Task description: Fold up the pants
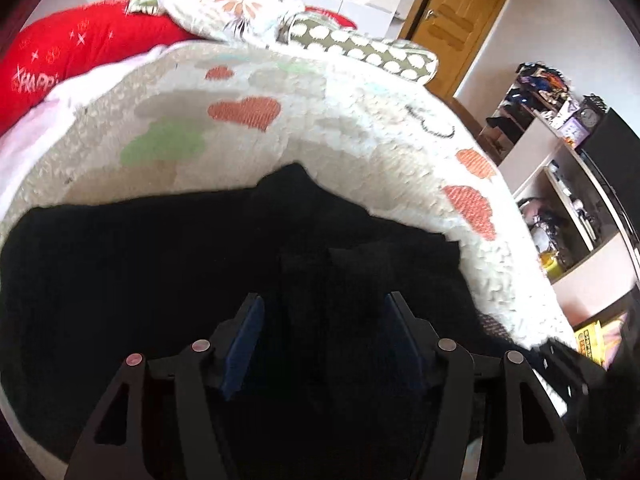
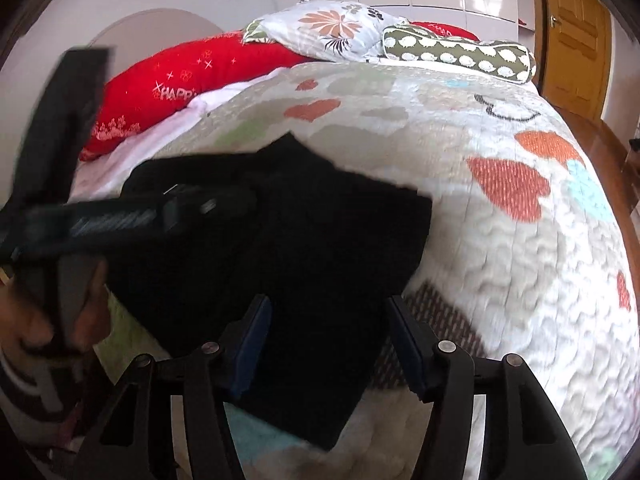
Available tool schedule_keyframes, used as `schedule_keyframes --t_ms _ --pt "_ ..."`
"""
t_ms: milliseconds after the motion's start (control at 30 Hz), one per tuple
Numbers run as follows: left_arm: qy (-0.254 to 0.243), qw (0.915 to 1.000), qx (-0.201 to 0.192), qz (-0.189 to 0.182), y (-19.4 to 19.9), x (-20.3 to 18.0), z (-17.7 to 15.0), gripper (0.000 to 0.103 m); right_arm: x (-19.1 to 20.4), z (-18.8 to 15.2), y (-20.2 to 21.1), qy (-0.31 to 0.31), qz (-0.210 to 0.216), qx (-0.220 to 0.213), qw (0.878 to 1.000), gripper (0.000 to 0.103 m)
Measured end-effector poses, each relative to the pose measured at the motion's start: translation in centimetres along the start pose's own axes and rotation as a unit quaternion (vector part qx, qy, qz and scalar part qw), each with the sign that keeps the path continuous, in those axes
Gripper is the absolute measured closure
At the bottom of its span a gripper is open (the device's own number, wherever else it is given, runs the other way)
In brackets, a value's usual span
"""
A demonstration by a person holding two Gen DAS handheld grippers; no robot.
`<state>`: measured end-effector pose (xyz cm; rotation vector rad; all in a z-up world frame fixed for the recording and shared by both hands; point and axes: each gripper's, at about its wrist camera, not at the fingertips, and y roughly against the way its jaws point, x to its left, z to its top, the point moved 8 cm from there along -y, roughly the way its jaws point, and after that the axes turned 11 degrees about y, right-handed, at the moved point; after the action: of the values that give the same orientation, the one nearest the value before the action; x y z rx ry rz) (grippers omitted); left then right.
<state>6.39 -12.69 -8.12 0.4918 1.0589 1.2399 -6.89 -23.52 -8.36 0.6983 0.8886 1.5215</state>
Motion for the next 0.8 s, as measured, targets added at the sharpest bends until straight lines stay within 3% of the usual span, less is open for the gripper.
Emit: schedule_keyframes --t_ms 67,300,700,800 --pt "0.003 1.0 0.006 0.007 -1.1 0.2 -0.1 0.04 0.7 -1.3 -0.7 0.003 0.007 0.01 1.0 0.034" --pt "0.0 1.0 -0.003 0.009 -0.2 -0.1 -0.3 0.04 0.3 -1.4 -0.1 0.0 0.008 0.012 1.0 0.032" --pt "-0.012 0.9992 -0.036 0.012 4.0 0.4 -1.1 0.04 -1.2 0.2 2.8 -0.055 0.015 -0.032 0.998 0.028" --pt "-0.014 0.9989 -0.043 0.011 4.9 0.5 -1.3 0.04 -1.3 0.7 3.6 -0.066 0.007 -0.044 0.997 0.019"
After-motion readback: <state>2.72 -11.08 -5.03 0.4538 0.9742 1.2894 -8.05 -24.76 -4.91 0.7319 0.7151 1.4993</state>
